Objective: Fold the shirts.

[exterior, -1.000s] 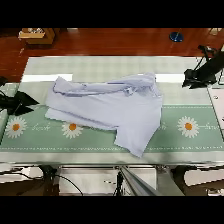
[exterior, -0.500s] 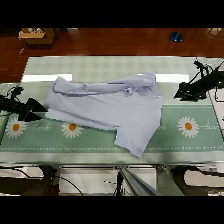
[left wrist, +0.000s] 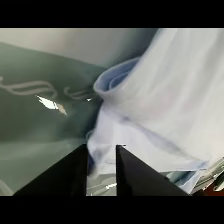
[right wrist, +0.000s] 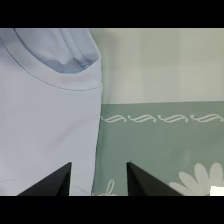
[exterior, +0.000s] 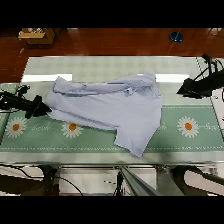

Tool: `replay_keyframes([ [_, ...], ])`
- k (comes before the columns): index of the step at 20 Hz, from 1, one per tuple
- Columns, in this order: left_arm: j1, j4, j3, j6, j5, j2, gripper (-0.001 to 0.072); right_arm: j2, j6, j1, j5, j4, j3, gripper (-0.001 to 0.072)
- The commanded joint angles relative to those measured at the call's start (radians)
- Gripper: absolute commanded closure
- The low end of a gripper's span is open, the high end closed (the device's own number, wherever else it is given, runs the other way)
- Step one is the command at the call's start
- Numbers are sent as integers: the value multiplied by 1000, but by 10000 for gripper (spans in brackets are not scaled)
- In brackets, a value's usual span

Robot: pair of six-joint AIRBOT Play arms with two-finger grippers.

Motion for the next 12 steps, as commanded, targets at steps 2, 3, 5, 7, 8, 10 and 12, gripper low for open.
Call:
replay_keyframes([
  [2, -34, 6, 2, -26, 17, -16, 669, 111, 3, -1, -5, 9, -2, 271],
  [3, -40, 6, 4, -18, 15, -18, 686, 136, 4, -1, -3, 8, -2, 272],
  [5, -45, 1, 5, 6, 5, -16, 686, 179, 5, -2, 0, -41, -2, 271],
  [7, -45, -3, 5, 45, -20, -3, 686, 188, 16, -31, 29, -150, -15, 271],
  [8, -45, -3, 5, 68, -28, 9, 686, 188, 10, -74, 46, -159, -55, 263],
  [10, -45, -3, 8, 100, -40, 32, 686, 188, -17, -175, 70, -115, -187, 219],
  [12, -45, -3, 8, 121, -45, 50, 686, 188, -43, -241, 74, 2, -342, 219],
])
